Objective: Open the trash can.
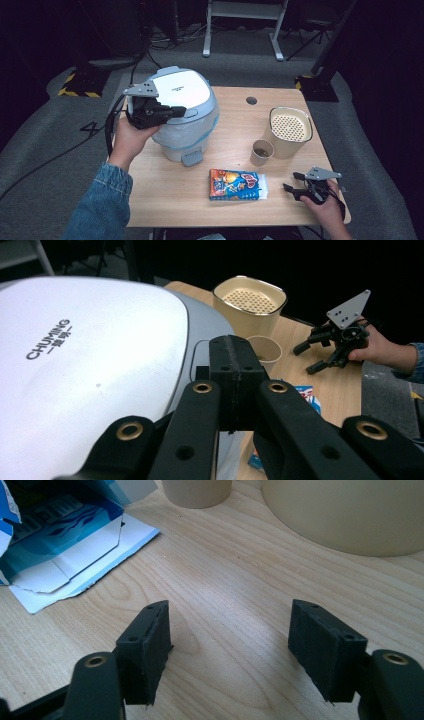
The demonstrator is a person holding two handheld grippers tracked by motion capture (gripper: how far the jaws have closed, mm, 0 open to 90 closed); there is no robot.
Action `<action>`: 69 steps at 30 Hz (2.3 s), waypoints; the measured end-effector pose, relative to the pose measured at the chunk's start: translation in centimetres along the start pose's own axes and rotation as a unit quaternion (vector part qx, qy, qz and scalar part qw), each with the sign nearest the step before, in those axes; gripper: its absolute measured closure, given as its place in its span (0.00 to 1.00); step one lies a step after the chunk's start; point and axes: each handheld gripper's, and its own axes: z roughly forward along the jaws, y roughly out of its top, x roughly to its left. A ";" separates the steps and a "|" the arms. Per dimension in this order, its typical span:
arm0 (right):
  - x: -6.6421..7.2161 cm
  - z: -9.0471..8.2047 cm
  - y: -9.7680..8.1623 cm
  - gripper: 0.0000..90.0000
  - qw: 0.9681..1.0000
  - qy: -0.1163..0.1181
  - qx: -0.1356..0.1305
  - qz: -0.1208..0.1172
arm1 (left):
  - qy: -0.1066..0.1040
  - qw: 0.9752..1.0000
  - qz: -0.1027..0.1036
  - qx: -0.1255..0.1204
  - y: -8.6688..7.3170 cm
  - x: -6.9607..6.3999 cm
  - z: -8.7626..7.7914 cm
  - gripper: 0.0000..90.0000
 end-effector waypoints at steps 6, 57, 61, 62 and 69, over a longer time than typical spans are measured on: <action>0.0 0.0 0.0 0.37 1.000 0.000 0.000 0.000 | 0.006 1.000 0.001 0.028 0.6 -0.4 1.4 1.00; 0.4 -0.1 0.0 0.35 1.000 -0.003 0.006 0.003 | -0.009 0.999 0.032 0.010 -2.1 -5.4 -1.2 0.46; 0.6 -0.3 0.3 0.36 1.000 0.017 0.011 0.004 | -0.025 0.999 0.039 0.010 -3.7 -6.4 -1.6 0.46; 0.7 -0.5 0.4 0.36 1.000 0.019 0.009 0.002 | -0.026 0.999 0.038 0.010 -4.2 -6.7 -1.6 0.46; 1.9 -1.5 1.2 0.40 0.999 0.050 0.000 -0.014 | -0.018 0.998 0.037 0.037 -8.5 -7.5 -0.8 0.46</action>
